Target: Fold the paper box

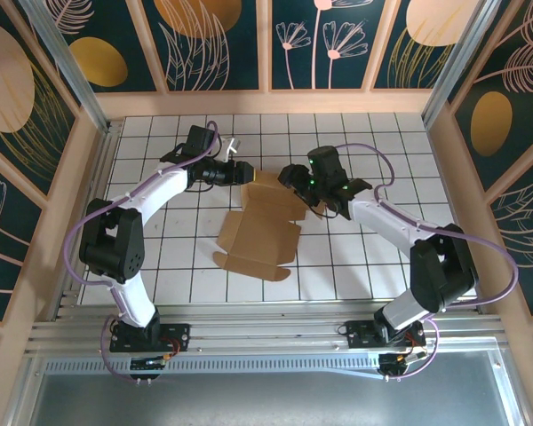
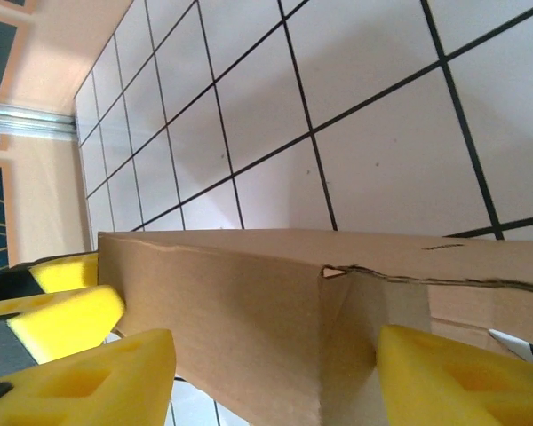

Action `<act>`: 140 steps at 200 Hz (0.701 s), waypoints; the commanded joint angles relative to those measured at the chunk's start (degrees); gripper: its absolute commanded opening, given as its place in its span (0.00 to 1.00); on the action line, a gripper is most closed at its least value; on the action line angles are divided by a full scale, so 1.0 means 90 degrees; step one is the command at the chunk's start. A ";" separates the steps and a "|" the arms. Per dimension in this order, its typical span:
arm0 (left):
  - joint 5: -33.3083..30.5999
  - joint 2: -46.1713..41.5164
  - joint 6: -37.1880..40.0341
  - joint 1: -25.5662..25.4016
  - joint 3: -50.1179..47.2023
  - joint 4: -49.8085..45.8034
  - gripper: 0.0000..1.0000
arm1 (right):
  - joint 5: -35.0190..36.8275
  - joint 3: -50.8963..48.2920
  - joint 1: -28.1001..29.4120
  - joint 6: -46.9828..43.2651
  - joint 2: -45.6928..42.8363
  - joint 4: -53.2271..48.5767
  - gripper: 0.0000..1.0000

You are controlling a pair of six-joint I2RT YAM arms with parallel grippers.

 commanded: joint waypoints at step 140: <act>-0.0352 -0.0103 -0.0017 0.0023 -0.0174 0.0157 0.55 | 0.0371 -0.0988 0.0005 -0.0792 -0.1506 0.0112 0.72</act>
